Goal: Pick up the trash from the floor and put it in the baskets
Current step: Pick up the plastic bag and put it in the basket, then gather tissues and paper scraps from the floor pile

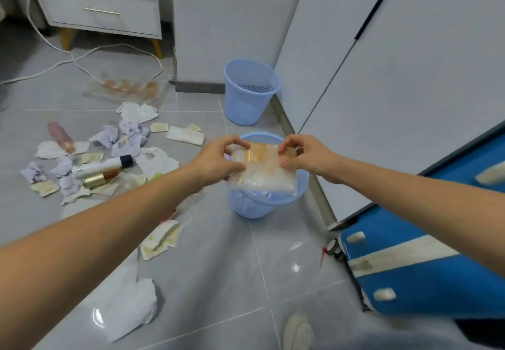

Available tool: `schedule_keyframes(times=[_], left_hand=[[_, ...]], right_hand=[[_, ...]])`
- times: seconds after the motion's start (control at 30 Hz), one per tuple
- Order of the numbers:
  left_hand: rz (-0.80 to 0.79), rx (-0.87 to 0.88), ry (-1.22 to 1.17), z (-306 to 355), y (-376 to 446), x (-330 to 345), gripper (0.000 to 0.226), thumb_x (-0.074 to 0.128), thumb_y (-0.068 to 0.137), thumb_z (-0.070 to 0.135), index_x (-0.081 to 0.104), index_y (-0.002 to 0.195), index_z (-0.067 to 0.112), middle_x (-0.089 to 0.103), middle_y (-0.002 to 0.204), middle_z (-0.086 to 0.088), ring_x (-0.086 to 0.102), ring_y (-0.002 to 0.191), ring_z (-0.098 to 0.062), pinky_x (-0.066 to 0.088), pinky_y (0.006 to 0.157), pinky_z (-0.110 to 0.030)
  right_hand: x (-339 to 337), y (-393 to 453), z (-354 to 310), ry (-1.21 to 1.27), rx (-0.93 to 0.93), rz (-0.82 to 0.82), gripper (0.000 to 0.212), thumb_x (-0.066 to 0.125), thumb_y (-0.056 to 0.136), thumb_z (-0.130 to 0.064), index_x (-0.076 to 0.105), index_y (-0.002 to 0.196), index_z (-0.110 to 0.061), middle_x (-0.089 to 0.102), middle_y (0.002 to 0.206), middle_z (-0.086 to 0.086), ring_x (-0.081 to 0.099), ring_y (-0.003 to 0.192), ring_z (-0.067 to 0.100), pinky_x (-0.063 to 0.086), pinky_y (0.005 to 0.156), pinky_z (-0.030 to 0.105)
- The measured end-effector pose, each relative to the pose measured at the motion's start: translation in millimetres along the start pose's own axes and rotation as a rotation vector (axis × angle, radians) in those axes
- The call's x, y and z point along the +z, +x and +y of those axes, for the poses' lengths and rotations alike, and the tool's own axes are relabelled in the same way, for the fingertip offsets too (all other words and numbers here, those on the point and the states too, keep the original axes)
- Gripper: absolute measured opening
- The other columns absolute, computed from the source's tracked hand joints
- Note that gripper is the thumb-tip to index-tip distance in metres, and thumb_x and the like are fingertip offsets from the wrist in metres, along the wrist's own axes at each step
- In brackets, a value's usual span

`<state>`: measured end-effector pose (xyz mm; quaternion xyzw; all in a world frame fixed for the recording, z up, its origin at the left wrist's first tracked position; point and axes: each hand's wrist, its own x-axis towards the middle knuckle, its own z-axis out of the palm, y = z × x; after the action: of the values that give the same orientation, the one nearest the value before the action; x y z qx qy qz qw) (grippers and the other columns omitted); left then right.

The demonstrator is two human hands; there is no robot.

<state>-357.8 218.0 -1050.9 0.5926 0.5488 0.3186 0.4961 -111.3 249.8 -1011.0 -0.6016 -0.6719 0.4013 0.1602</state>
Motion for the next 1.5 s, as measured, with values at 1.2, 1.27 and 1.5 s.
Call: schedule_keyframes(times=[1.2, 1.27, 1.5], left_hand=[[-0.047, 0.266, 1.034, -59, 114, 75, 0.032, 0.049, 0.096, 0.028, 0.068, 0.12, 0.019, 0.063, 0.112, -0.006, 0.053, 0.107, -0.025, 0.049, 0.085, -0.04], [-0.015, 0.334, 1.008, -55, 106, 68, 0.031, 0.049, 0.096, 0.029, 0.068, 0.119, 0.02, 0.063, 0.11, -0.005, 0.053, 0.106, -0.025, 0.046, 0.081, -0.038], [0.208, 0.418, 0.903, -64, 54, 11, 0.037, 0.051, 0.097, 0.04, 0.06, 0.129, 0.023, 0.058, 0.118, -0.001, 0.053, 0.108, -0.023, 0.05, 0.083, -0.041]], right_hand=[[72, 124, 121, -1.084, -0.261, -0.172, 0.016, 0.06, 0.09, -0.024, 0.064, 0.105, -0.021, 0.06, 0.108, 0.004, 0.058, 0.098, 0.026, 0.042, 0.077, 0.036], [68, 125, 109, -0.957, -0.265, -0.124, 0.01, 0.058, 0.09, -0.022, 0.061, 0.1, -0.022, 0.056, 0.099, 0.001, 0.056, 0.093, 0.024, 0.039, 0.069, 0.034], [73, 115, 62, -0.552, -0.502, 0.17, 0.01, 0.055, 0.091, -0.016, 0.062, 0.09, -0.023, 0.056, 0.084, -0.007, 0.054, 0.081, 0.015, 0.051, 0.07, 0.044]])
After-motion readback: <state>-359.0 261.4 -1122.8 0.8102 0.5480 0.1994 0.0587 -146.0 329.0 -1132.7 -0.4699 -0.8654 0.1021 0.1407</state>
